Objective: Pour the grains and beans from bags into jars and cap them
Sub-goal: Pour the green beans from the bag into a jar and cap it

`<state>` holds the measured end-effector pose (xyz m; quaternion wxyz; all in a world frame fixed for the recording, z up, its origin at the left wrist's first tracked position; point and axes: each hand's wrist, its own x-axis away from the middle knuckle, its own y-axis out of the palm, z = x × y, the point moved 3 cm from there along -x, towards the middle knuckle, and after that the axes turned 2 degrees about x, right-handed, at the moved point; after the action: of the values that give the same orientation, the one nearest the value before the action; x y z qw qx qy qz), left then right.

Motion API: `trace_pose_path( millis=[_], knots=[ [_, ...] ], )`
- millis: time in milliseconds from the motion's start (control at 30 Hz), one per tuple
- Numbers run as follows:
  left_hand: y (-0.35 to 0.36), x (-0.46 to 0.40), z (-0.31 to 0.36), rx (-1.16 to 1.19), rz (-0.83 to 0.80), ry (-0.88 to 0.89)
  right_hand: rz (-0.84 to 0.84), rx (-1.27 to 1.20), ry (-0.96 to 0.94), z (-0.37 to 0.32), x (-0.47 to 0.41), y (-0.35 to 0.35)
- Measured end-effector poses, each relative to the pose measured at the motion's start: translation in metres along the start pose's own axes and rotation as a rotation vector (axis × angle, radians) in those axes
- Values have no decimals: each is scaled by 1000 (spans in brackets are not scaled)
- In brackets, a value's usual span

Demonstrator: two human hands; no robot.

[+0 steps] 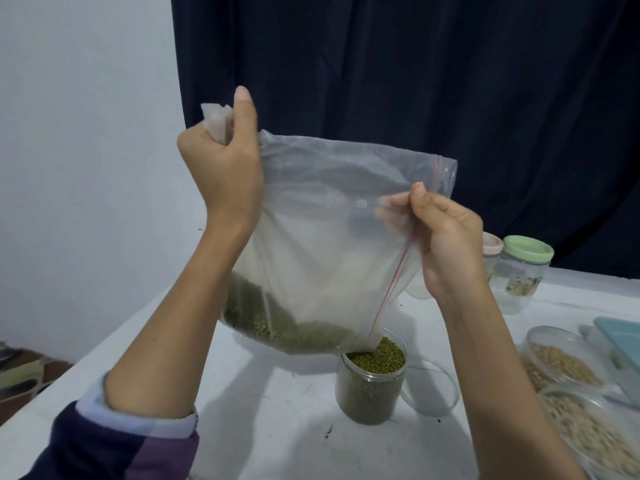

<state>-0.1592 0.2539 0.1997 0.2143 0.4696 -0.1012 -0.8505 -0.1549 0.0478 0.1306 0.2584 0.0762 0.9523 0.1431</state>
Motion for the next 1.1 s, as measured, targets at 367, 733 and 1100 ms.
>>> trace_pose_path(
  millis=[367,733,1100],
  knots=[
    [3,0,6,27,15,15,-7,18,18,-5,4,0],
    [0,-2,4,-7,9,27,-28,32,62,-3,6,1],
    [11,4,-2,0,-4,8,3,114,0,-9,-11,-8]
  ],
)
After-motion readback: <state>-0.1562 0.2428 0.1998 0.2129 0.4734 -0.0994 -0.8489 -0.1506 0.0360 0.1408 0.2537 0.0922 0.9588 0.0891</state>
